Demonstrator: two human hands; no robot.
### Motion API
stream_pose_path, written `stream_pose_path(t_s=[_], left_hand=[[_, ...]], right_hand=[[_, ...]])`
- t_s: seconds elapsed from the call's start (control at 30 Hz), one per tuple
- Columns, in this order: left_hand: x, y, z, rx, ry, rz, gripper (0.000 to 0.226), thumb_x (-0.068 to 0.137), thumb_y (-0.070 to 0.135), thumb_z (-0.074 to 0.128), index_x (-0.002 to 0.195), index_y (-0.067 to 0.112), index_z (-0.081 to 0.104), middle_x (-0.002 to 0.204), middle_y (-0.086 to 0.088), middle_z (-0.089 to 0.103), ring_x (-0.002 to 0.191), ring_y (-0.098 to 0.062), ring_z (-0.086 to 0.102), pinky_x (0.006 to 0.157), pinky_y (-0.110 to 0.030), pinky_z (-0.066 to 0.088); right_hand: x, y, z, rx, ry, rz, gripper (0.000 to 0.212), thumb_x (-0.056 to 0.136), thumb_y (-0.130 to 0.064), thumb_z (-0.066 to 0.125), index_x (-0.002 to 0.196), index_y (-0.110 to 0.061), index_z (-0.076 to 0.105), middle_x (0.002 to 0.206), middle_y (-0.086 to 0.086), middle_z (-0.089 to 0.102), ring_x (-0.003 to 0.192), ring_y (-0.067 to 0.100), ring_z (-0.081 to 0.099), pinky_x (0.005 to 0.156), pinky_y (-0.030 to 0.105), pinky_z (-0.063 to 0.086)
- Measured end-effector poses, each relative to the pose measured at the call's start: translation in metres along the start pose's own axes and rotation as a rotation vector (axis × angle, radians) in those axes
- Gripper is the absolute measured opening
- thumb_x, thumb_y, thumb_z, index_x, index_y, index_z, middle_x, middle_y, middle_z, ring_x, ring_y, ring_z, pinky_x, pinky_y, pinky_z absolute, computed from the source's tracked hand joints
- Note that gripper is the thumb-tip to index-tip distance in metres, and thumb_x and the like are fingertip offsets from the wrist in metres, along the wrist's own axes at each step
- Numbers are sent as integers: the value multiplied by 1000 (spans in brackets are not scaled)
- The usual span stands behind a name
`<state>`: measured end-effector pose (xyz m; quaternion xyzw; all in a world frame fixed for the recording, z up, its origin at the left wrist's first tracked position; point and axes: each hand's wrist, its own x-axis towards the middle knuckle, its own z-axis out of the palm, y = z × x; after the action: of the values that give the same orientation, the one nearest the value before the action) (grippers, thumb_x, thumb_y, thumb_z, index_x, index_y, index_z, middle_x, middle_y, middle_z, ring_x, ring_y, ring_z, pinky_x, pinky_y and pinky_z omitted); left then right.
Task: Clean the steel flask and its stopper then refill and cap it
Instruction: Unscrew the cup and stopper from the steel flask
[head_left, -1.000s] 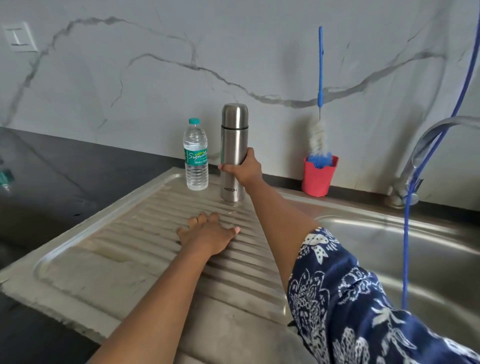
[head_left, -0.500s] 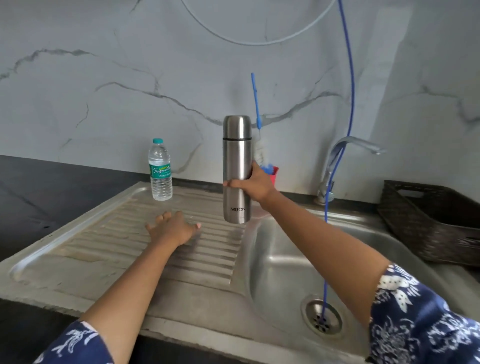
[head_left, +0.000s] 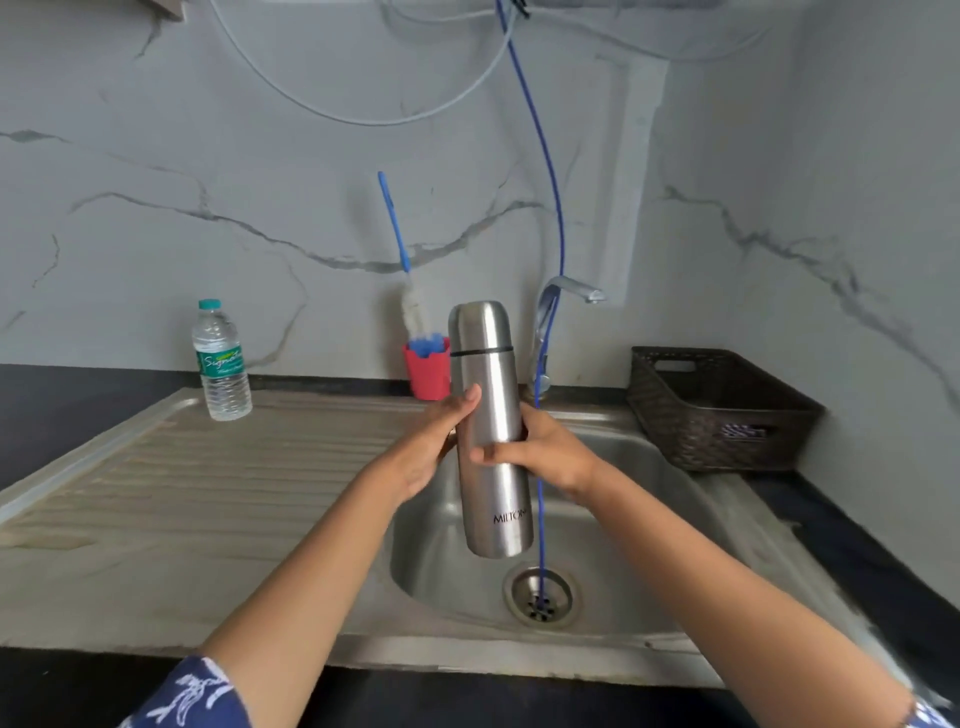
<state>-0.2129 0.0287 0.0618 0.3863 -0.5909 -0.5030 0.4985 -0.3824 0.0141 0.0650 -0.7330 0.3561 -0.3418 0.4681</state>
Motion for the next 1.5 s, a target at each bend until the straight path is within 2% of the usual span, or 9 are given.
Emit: stream_pose_path(t_s=[0.2,0.43,0.7,0.83,0.97,1.07,1.17,1.33,1.5], left_hand=[[7,-9,18,-67,49,80,89,48,68,81,119,18,62,112,-2,71,107,-17,65,84,-23,50],[10,-7,26,-140,191,107,58,51,44,76,100,14,66,84,1,75,81,-12,71,66,-20,54],[17,-3,11,-285,330,80,97,32,61,87,112,10,64,96,-8,69,87,-20,66,76,-35,55],[19,-7,11,-329,295,19,94,35,63,87,113,15,64,97,-9,69,88,-22,66,76,-39,54],[17,-11,12,-265,234,-18,98,47,56,88,127,11,56,118,-18,65,105,-32,64,89,-49,53],[13,-14,13,-239,257,-30,95,49,46,87,128,6,53,114,-23,63,98,-32,64,81,-47,55],[10,-15,18,-221,250,-23,83,46,41,83,115,4,57,89,-12,67,82,-25,66,68,-37,54],[6,-13,26,-149,168,-26,65,41,35,79,100,16,60,71,3,71,66,-11,68,57,-27,54],[5,-19,31,-78,161,-72,51,51,23,78,98,21,59,71,7,73,69,-11,68,62,-26,54]], right_hand=[[-13,14,-10,-48,-13,38,66,58,-39,83,118,-21,59,105,-1,71,98,14,68,94,40,52],[-11,22,-2,-14,-30,45,67,59,-45,82,117,-21,60,106,0,71,99,15,68,95,42,52],[-23,25,-8,-5,-245,176,47,77,-35,75,116,-29,50,115,-1,64,106,14,62,87,31,54],[-24,32,2,41,-165,169,44,71,-31,79,108,-25,56,100,-2,67,91,11,66,65,23,54],[-24,35,6,52,-103,170,48,70,-33,81,111,-21,57,101,-1,68,94,16,67,65,26,54],[-26,27,0,-73,-197,220,35,81,-34,74,109,-22,58,102,-3,67,95,15,66,69,28,56],[-13,6,-29,-275,-302,253,48,86,-47,61,124,-18,55,117,-2,62,110,18,61,80,35,57],[21,-68,-66,-273,144,135,49,92,-55,47,117,-15,57,109,3,65,81,16,64,66,30,52],[51,-121,-47,-890,-1,179,80,84,-78,28,124,-13,53,100,0,59,76,18,65,59,29,45]])
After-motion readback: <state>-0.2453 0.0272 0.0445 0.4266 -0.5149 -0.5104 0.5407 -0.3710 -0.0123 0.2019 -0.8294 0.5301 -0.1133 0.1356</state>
